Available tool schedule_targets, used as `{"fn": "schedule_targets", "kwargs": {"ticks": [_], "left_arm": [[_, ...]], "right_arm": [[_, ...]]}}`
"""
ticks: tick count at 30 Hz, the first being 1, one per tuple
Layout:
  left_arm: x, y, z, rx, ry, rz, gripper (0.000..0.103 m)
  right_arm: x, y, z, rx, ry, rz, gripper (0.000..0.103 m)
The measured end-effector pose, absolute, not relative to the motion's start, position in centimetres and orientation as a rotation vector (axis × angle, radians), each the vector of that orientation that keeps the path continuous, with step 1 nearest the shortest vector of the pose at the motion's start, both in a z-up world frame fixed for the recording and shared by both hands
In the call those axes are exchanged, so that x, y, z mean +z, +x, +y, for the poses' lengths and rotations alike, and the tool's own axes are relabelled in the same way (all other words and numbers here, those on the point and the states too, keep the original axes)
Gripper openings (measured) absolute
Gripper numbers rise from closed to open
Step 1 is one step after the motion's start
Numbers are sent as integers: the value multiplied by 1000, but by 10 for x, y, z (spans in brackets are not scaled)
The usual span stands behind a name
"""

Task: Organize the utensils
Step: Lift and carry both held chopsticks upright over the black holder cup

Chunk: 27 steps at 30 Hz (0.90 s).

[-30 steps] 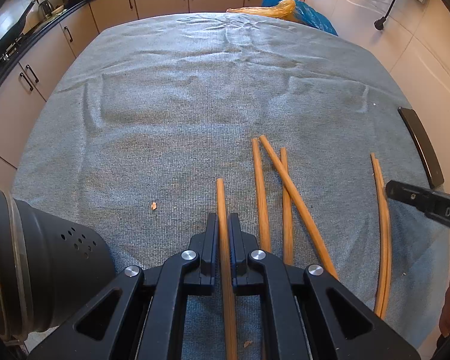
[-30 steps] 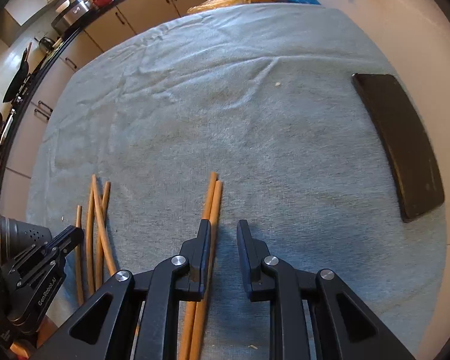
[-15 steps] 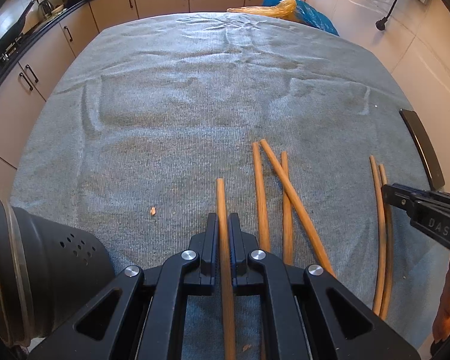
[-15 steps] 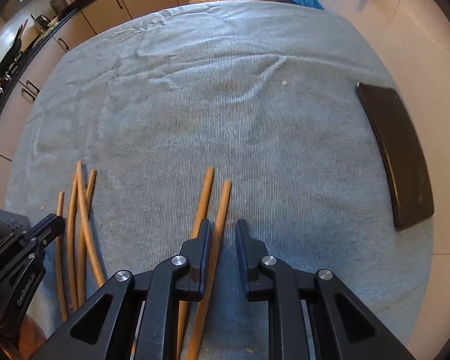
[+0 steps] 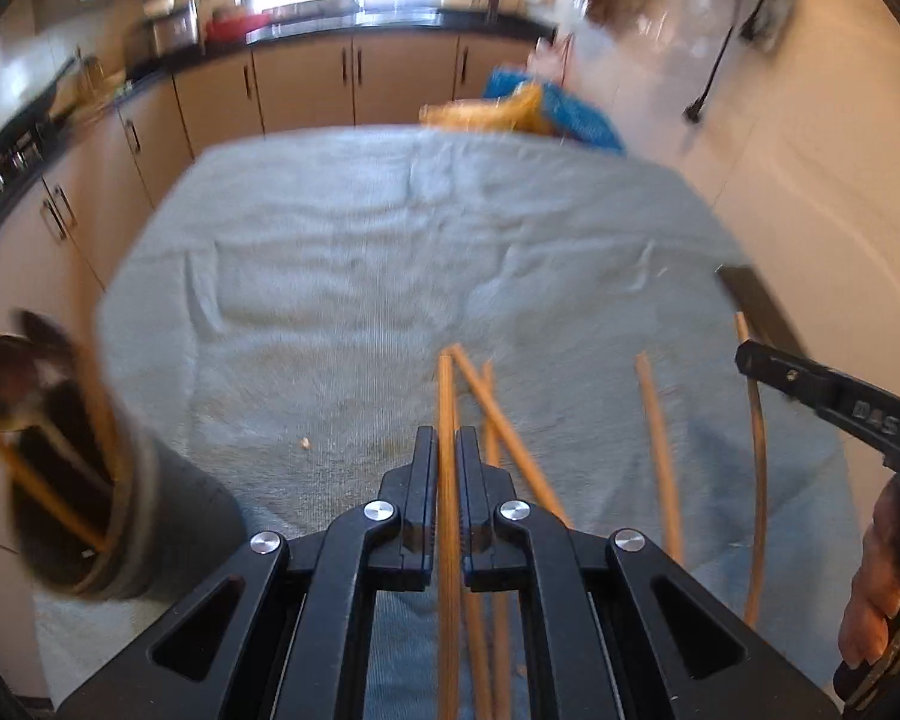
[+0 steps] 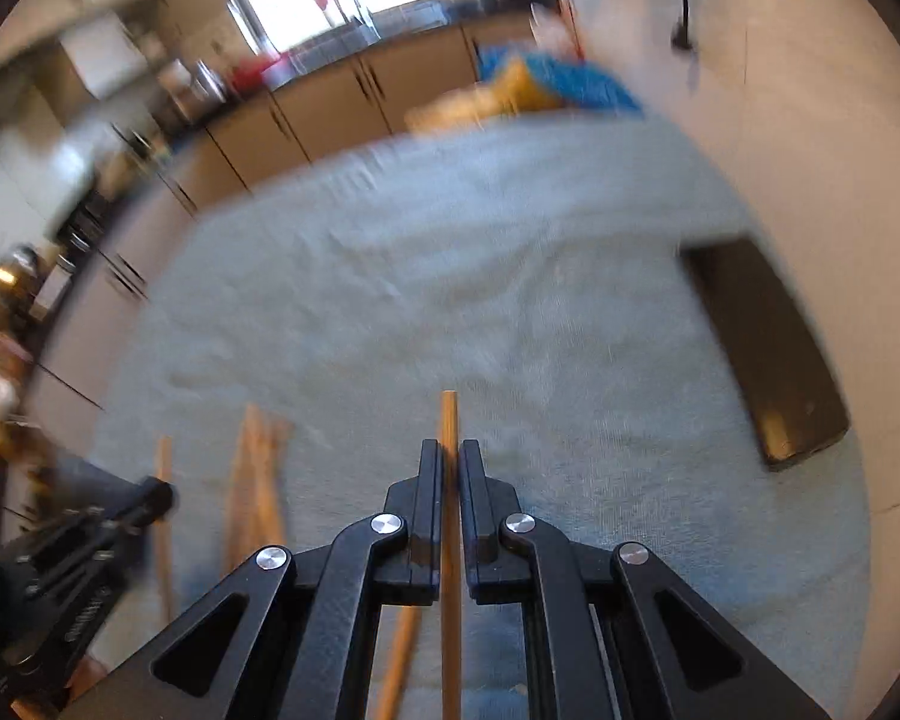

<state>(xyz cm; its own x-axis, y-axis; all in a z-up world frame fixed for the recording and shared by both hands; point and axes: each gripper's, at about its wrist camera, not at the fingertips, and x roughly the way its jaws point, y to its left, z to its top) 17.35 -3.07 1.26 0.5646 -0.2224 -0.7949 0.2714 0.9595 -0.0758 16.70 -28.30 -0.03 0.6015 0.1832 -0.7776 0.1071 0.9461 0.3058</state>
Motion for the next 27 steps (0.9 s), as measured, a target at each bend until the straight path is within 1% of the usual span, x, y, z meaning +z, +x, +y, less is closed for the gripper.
{"fn": "schedule_targets", "kwargs": {"ticks": [4, 8, 12, 15, 20, 24, 27], "left_arm": [[49, 142, -21, -289, 40, 800, 5], [74, 118, -9, -289, 24, 729, 6], [82, 94, 1, -262, 39, 662, 6], [83, 79, 6, -266, 43, 647, 6], [89, 59, 17, -262, 52, 615, 6], [96, 55, 24, -280, 22, 616, 6], [103, 56, 28, -280, 9, 619, 6]], "right_arm": [[48, 110, -284, 84, 331, 680, 5], [65, 69, -279, 91, 321, 549, 5], [69, 34, -274, 94, 306, 450, 5], [66, 14, -269, 89, 305, 414, 5], [64, -11, -263, 89, 288, 405, 5], [65, -22, -262, 86, 276, 397, 5], [75, -19, -266, 87, 288, 373, 5]]}}
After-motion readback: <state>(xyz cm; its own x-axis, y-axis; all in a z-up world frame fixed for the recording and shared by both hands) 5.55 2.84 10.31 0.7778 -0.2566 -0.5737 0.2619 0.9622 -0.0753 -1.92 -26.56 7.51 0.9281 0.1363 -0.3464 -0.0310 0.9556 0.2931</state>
